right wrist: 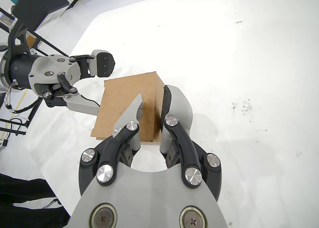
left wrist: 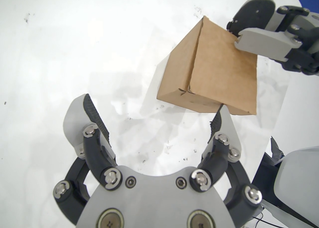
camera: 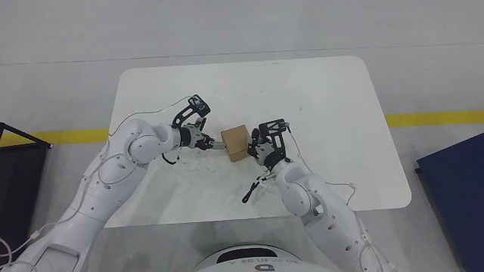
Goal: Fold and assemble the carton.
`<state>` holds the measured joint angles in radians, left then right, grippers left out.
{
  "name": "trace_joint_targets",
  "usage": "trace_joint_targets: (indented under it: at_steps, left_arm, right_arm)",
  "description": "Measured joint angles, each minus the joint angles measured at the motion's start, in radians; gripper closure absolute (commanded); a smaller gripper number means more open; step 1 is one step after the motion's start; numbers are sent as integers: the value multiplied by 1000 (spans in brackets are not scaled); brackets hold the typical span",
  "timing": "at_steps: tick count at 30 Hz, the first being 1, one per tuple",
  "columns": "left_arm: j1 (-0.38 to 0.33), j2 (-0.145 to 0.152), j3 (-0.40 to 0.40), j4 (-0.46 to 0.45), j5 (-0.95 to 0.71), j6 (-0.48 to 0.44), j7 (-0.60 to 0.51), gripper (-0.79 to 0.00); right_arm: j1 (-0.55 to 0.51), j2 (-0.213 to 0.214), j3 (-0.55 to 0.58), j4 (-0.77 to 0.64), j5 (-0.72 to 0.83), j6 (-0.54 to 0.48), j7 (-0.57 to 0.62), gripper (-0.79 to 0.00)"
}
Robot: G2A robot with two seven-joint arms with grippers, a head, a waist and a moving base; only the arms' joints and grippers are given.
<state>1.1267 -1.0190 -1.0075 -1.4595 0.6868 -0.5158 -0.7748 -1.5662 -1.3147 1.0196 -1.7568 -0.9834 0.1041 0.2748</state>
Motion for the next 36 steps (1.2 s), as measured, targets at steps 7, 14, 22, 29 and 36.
trace_joint_targets:
  at_steps: [7, 14, 22, 29, 36]
  left_arm:
    - [-4, -1, 5, 7, 7, 0, -3, -785]
    - [-10, -1, 9, 17, 5, -9, -8, -785]
    - [-21, 1, -1, -1, -1, -14, -6, -785]
    - [-29, 5, -18, -27, -1, -17, -17, -785]
    - [-32, 6, -17, -30, -2, -17, -25, -785]
  right_arm:
    - [5, -2, -2, 3, 5, 1, -2, -212]
    - [8, -4, -5, 5, 8, 2, -2, -231]
    - [5, -4, -1, -5, 19, -4, -9, -305]
    - [4, -5, -4, -10, 15, -9, -19, -308]
    - [13, -7, -8, -7, 12, -9, -18, -326]
